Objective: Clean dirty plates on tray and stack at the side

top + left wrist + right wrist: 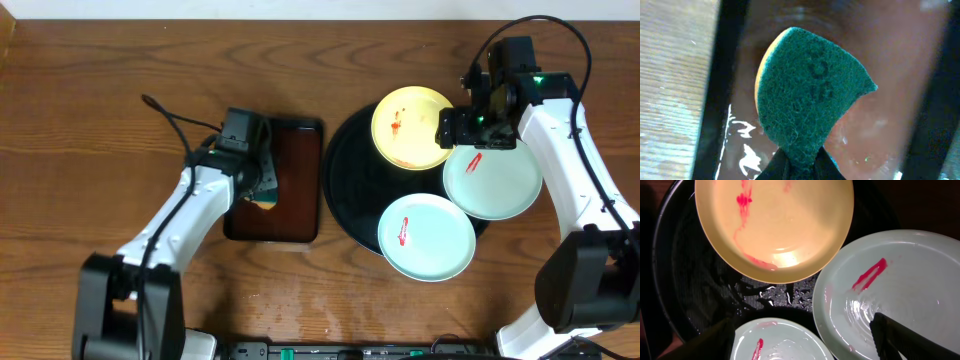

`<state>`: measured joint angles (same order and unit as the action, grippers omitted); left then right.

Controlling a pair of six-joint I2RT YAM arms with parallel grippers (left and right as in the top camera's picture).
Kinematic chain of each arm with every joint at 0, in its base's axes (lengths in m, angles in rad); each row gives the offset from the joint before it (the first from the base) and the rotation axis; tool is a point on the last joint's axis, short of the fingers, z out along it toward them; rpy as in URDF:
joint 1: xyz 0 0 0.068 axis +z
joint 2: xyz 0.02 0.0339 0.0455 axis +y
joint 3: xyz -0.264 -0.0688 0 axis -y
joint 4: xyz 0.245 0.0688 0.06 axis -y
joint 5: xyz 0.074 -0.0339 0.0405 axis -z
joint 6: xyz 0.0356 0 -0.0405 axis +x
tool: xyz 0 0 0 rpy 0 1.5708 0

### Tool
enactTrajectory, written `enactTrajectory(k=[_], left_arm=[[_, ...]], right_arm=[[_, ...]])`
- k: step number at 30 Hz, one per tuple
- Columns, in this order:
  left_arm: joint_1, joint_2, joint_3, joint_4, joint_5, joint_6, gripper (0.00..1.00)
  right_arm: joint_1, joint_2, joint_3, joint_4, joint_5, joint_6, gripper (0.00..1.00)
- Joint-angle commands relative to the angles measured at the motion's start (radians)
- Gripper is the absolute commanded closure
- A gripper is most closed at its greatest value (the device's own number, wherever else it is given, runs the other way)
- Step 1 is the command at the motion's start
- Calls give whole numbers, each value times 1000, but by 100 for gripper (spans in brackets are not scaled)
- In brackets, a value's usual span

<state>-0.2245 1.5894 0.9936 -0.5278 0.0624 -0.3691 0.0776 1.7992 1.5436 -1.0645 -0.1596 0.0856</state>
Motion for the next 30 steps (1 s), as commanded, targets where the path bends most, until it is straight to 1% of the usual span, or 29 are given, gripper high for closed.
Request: enactTrajectory(k=[1,5,10,12,14,15,21,24,27,30], left_arm=[[30,-28,4,-6,36,8,93],[88,-28,4,-5,200,8,92],[179,-28,4,-5,485,14,93],[208,-28,4,-5,578,21,92],[252,-28,4,-5,770,47,93],[264,-28,4,-5,818,47,92],[345,-28,4,-5,1059,44,92],[397,-28,4,-5,1176,15,92],[448,-28,4,-4,1302,11,93],[486,-28,4,-5,1372,11,93]], right_arm=[[8,1,13,-1,6,-13,14],[8,1,13,-1,6,-13,14],[8,1,13,-1,6,-13,14],[8,1,13,-1,6,-13,14],[8,1,13,-1,6,-13,14],[8,1,13,-2,6,-13,14],[8,1,13,-2,6,-13,14],[8,1,13,-2,6,-13,14],[8,1,13,-2,6,-13,14],[8,1,13,-2,6,-13,14]])
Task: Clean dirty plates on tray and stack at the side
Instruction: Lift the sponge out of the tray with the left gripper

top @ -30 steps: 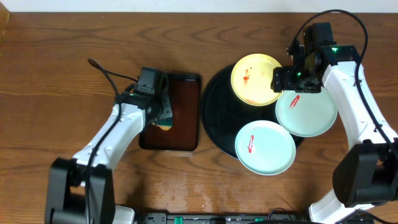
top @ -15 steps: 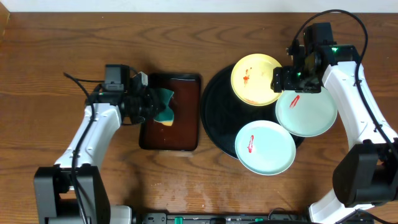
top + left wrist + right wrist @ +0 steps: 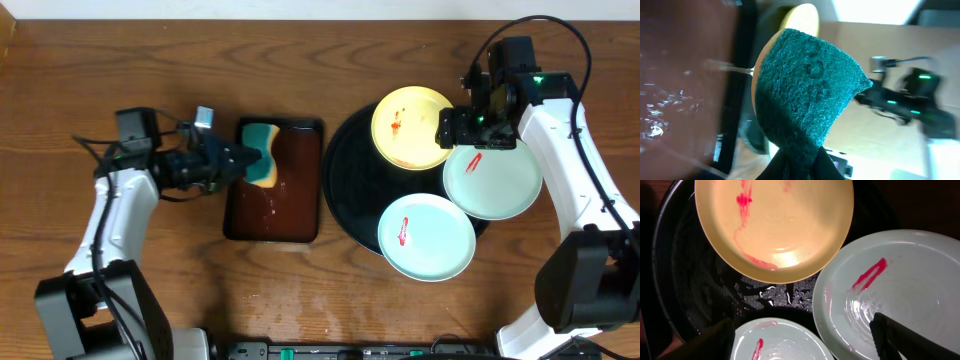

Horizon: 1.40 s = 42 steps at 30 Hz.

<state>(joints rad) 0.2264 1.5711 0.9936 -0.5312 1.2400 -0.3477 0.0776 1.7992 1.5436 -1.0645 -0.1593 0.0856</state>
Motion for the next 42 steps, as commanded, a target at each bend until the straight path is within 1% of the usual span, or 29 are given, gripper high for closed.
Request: enactTrajectory(k=[1,5,18,28,31,32,38,42], left_arm=[[42,-10,4,-2,201,-11,93],[53,-10,3,-2,219,-22,93],[53,-10,3,18,203,-24,92],[52,-10,3,17,99,-23,92],[48,-10,3,17,19,20,92],[40,-10,3,17,-26,54,92],[-2,-10,3,25,-45,123,92],[-32,-10,3,25,-109,130,92]], right_arm=[[8,1,13,-2,6,-13,14],[8,1,13,-2,6,-17,14],[8,1,13,3,6,-24,12],[8,1,12,3,6,-24,11],[8,1,12,6,6,-24,11],[8,2,12,12,6,-24,10],[8,16,10,37,61,-24,9],[8,48,10,68,80,-24,7]])
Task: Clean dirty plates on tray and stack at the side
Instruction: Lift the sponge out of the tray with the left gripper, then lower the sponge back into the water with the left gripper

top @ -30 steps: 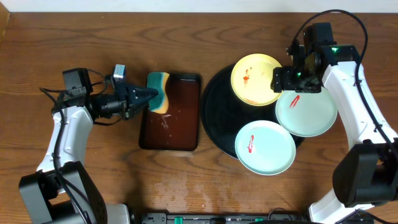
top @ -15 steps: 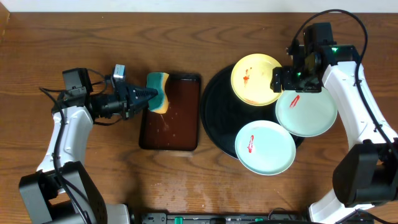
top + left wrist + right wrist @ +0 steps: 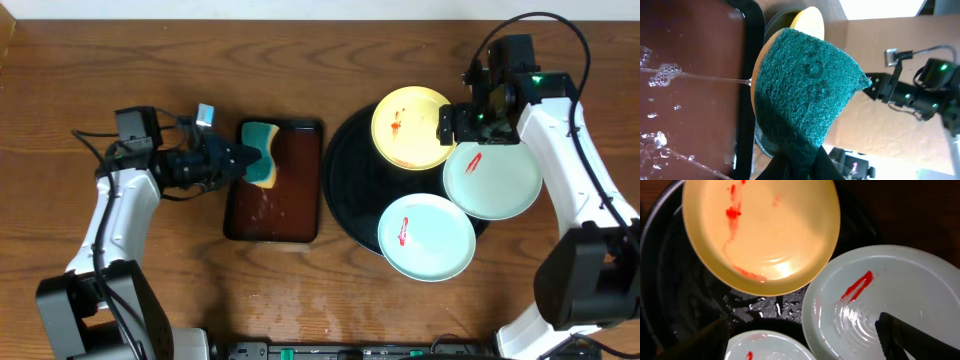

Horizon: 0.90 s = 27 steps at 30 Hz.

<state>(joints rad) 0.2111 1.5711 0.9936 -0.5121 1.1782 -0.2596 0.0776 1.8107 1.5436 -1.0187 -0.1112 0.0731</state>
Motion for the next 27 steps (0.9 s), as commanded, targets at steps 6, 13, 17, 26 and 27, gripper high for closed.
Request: enactTrajectory(k=[6,13,17,26,27], left_arm=[[-18,-10,3,5,-117,42,92],[-23,-10,3,3,-193,42,92],[-51,-10,-8,2,-237,42,92],[-158,-10,-9,1,-455,41,92],[-169,-10,-9,1,-467,41,92]], right_arm=[[8,41,10,43,32,-11,10],[8,41,10,39,32,-11,10],[8,41,6,38,32,-11,9],[10,41,-9,35,32,-11,7],[10,41,-10,35,32,-11,7]])
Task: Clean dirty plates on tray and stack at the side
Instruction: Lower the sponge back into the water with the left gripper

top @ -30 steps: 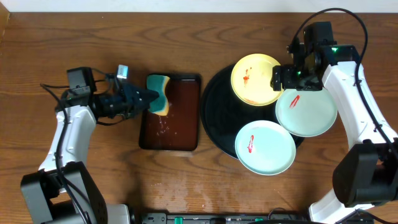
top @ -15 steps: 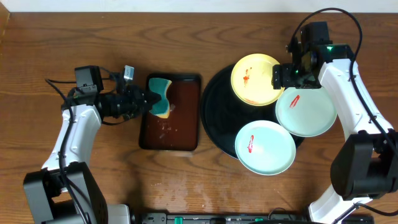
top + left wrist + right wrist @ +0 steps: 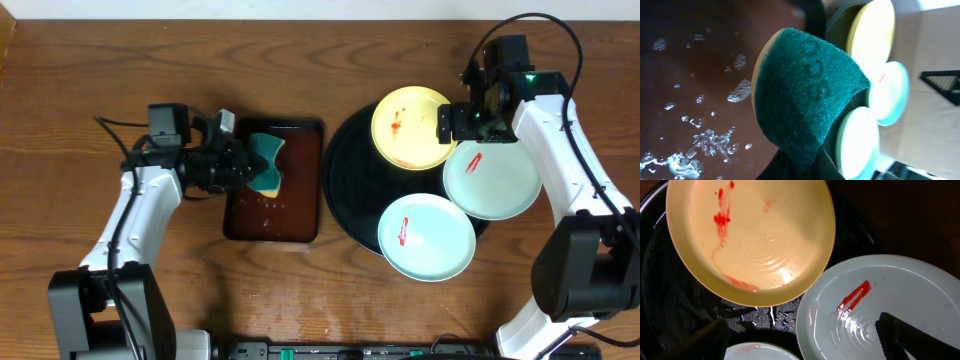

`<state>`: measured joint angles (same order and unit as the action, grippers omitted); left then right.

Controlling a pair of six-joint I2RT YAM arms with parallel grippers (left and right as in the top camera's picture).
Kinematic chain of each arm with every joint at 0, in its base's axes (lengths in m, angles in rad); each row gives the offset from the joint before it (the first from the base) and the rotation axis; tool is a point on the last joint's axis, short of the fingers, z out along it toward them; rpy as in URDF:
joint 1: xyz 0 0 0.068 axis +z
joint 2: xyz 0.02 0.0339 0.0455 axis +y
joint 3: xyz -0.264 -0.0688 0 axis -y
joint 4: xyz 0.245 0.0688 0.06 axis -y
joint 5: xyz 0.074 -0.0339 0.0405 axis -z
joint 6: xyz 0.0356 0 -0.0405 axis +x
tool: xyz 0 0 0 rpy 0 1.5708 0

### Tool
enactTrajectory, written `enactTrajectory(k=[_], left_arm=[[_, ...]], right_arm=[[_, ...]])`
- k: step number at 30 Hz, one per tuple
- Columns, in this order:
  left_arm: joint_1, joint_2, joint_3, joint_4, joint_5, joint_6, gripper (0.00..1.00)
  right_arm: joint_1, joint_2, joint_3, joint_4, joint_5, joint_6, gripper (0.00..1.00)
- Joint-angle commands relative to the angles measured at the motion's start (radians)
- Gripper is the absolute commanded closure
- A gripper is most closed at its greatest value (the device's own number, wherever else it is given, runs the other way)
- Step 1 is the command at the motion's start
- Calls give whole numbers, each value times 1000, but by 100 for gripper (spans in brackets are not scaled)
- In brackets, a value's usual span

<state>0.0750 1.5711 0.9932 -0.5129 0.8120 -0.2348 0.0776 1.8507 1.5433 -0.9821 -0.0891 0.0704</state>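
Note:
A round black tray (image 3: 352, 190) carries three smeared plates: a yellow plate (image 3: 410, 126), a pale green plate (image 3: 492, 178) at the right and another pale green plate (image 3: 426, 236) in front. My left gripper (image 3: 250, 165) is shut on a green-and-yellow sponge (image 3: 805, 95), held over the brown water pan (image 3: 290, 215). My right gripper (image 3: 458, 125) hangs open above the tray between the yellow plate (image 3: 750, 240) and the right green plate (image 3: 880, 305), touching neither.
The brown pan holds soapy water (image 3: 695, 125) with bubbles. Bare wooden table (image 3: 90, 260) lies left of the pan and also right of the tray. The arms' cables (image 3: 540, 25) loop over the far edge.
My left gripper has moved right with the sponge, from the pan's left rim to over the pan's upper left. The right gripper has shifted slightly away over the plates.
First my left gripper held the sponge down in the pan's water. It then had the sponge lifted at the pan's upper left edge, dripping. It stayed there, and now holds it further over the pan. The right gripper stayed open above the plates throughout.

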Motion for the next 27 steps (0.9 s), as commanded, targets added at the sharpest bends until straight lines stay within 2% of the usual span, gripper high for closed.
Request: enactTrajectory(k=[1,16,21,27], left_arm=[[-45,-9,-8,2,-111,16,92],[-213,-2,-24,-1,-468,-11,92],[-225,0,-24,0,-492,-14,92],[-225,10,-24,14,-492,-14,83]], right_arm=[[10,1,-11,-2,10,-8,7],[10,1,-14,-2,10,-8,8],[10,1,-14,-3,10,-8,8],[9,1,-14,-2,10,-8,8]])
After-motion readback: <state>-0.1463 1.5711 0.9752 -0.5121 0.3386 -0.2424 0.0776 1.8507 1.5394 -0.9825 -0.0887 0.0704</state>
